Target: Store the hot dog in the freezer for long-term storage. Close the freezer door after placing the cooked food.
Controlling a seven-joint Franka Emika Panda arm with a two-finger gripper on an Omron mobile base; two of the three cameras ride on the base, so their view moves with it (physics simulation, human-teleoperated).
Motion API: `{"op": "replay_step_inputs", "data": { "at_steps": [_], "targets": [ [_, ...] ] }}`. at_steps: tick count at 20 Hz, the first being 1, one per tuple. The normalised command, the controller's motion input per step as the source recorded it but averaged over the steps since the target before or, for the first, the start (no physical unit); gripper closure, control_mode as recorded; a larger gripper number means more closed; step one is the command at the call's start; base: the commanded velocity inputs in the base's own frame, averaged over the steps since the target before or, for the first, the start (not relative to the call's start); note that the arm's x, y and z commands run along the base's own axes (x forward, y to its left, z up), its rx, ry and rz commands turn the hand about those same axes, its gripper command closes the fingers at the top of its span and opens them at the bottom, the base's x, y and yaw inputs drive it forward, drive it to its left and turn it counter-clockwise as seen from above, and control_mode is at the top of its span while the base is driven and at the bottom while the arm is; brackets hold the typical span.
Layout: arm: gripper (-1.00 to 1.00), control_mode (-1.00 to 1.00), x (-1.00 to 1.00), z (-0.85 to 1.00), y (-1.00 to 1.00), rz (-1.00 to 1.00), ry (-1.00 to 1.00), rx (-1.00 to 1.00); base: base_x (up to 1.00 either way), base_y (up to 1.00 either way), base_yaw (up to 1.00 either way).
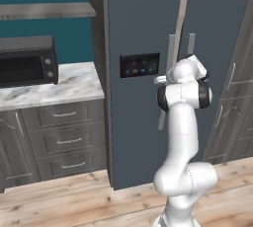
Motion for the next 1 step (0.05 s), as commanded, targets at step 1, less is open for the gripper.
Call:
{"op": "replay_step_inputs", "data": {
  "at_steps": [1],
  "targets": [
    [-1.00, -1.00, 0.36, 0.00, 0.00, -0.03, 0.29, 0.00, 0.00, 0.00, 0.00]
  ]
}}
